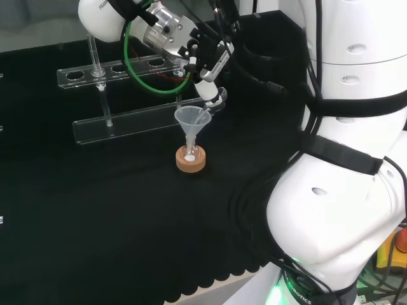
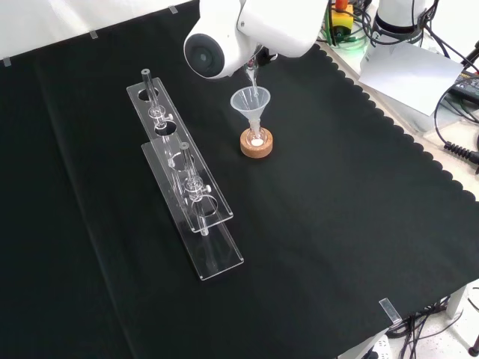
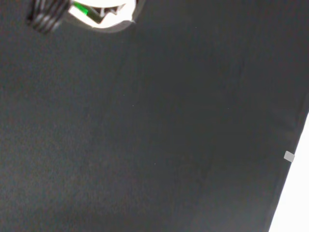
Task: Pour all the NaCl from the weighing funnel into the round-bottom flask.
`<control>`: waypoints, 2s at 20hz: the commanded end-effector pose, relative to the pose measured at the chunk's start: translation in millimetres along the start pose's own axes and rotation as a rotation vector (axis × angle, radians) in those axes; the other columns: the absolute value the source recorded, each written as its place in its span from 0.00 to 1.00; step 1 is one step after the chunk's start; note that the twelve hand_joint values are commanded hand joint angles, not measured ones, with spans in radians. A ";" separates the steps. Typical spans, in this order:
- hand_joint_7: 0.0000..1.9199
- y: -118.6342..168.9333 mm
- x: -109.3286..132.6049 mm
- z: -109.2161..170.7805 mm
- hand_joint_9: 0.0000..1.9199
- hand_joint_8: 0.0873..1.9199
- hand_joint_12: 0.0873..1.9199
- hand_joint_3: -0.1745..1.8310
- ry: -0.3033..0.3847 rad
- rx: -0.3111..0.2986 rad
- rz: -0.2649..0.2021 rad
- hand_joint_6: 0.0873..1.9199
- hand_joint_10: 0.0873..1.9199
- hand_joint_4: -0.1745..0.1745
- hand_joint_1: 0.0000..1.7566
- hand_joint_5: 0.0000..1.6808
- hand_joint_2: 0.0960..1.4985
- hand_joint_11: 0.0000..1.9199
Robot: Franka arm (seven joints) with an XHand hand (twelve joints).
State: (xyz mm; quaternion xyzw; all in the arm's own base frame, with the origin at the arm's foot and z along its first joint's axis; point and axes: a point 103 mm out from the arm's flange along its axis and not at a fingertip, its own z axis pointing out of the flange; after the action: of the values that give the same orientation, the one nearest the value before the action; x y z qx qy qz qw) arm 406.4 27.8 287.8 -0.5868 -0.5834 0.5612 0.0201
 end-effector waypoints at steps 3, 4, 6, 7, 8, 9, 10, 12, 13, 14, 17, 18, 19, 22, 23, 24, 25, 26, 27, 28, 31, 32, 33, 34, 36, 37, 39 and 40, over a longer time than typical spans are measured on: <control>0.20 -1.8 1.2 -2.1 0.35 0.29 0.67 0.45 -0.010 0.007 0.005 0.47 0.25 1.00 0.61 0.67 0.42 0.18; 0.19 -1.8 1.2 -2.0 0.35 0.29 0.67 0.45 -0.010 0.007 0.004 0.47 0.25 1.00 0.61 0.67 0.42 0.18; 0.19 -1.8 1.0 -1.5 0.35 0.29 0.67 0.45 -0.012 0.008 0.003 0.47 0.25 1.00 0.61 0.67 0.42 0.18; 0.19 -1.9 0.8 -1.4 0.35 0.29 0.67 0.45 -0.013 0.008 0.005 0.47 0.25 1.00 0.61 0.67 0.42 0.18; 0.19 -2.2 0.7 -1.5 0.35 0.29 0.67 0.45 -0.016 0.011 0.007 0.47 0.25 1.00 0.61 0.67 0.42 0.18; 0.19 -2.6 0.3 -1.6 0.35 0.29 0.67 0.45 -0.012 0.011 0.006 0.47 0.25 1.00 0.61 0.67 0.42 0.18; 0.19 -2.8 0.1 -1.7 0.35 0.29 0.67 0.45 -0.012 0.012 0.004 0.47 0.25 1.00 0.61 0.67 0.42 0.18; 0.20 -3.5 -0.1 -2.3 0.35 0.29 0.67 0.45 -0.012 0.013 0.004 0.47 0.25 1.00 0.61 0.67 0.42 0.18; 0.20 -3.8 -0.2 -2.4 0.35 0.29 0.67 0.45 -0.013 0.013 0.004 0.47 0.25 1.00 0.61 0.67 0.42 0.18; 0.20 -3.9 -0.3 -2.4 0.35 0.29 0.67 0.45 -0.014 0.013 0.004 0.47 0.25 1.00 0.61 0.67 0.42 0.18; 0.20 -4.0 -0.4 -2.4 0.35 0.29 0.67 0.45 -0.017 0.015 0.005 0.47 0.25 1.00 0.61 0.67 0.42 0.18; 0.20 -3.8 -0.3 -2.3 0.35 0.29 0.67 0.45 -0.020 0.017 0.007 0.47 0.25 1.00 0.61 0.67 0.42 0.18; 0.20 -3.8 -0.2 -2.5 0.35 0.29 0.67 0.45 -0.022 0.019 0.008 0.47 0.25 1.00 0.61 0.67 0.42 0.18; 0.20 -3.7 0.1 -3.2 0.35 0.29 0.67 0.45 -0.024 0.022 0.009 0.47 0.25 1.00 0.61 0.67 0.42 0.18; 0.20 -3.7 0.5 -3.8 0.36 0.29 0.67 0.45 -0.028 0.023 0.011 0.47 0.25 1.00 0.61 0.67 0.42 0.18; 0.20 -4.0 1.2 -4.6 0.36 0.30 0.67 0.45 -0.031 0.024 0.011 0.47 0.25 1.00 0.61 0.67 0.42 0.18; 0.20 -4.2 2.0 -5.6 0.36 0.30 0.67 0.45 -0.034 0.026 0.011 0.47 0.25 1.00 0.61 0.67 0.42 0.18; 0.20 -4.3 2.4 -6.2 0.36 0.30 0.67 0.45 -0.036 0.026 0.012 0.47 0.25 1.00 0.61 0.67 0.42 0.18; 0.20 -4.5 2.9 -7.5 0.36 0.29 0.67 0.45 -0.040 0.027 0.012 0.47 0.26 1.00 0.61 0.67 0.42 0.18; 0.20 -4.8 3.2 -8.5 0.36 0.29 0.67 0.45 -0.042 0.027 0.013 0.47 0.26 1.00 0.61 0.67 0.42 0.18; 0.20 -5.4 3.7 -10.5 0.36 0.30 0.67 0.45 -0.049 0.025 0.018 0.48 0.26 1.00 0.61 0.67 0.42 0.18; 0.20 -5.2 3.8 -10.6 0.36 0.30 0.67 0.45 -0.050 0.029 0.018 0.48 0.26 1.00 0.61 0.67 0.42 0.18; 0.20 -5.1 4.0 -10.7 0.36 0.30 0.67 0.45 -0.052 0.033 0.019 0.48 0.26 1.00 0.61 0.67 0.42 0.18; 0.20 -4.9 4.3 -10.8 0.36 0.30 0.67 0.45 -0.053 0.036 0.020 0.48 0.26 1.00 0.61 0.67 0.42 0.18; 0.20 -4.7 4.6 -10.9 0.36 0.30 0.67 0.45 -0.054 0.041 0.021 0.48 0.26 1.00 0.61 0.67 0.42 0.18; 0.20 -4.6 4.7 -11.0 0.36 0.30 0.67 0.45 -0.055 0.045 0.020 0.48 0.26 1.00 0.61 0.67 0.42 0.18; 0.20 -5.3 4.7 -11.9 0.36 0.30 0.67 0.45 -0.057 0.049 0.022 0.48 0.26 1.00 0.61 0.67 0.42 0.18; 0.20 -5.8 5.0 -12.8 0.36 0.30 0.67 0.45 -0.057 0.048 0.023 0.48 0.26 1.00 0.61 0.67 0.42 0.18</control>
State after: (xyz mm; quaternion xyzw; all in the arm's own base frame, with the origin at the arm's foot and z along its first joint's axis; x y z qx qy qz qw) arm 409.9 39.8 292.6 -0.5765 -0.5652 0.5900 0.0113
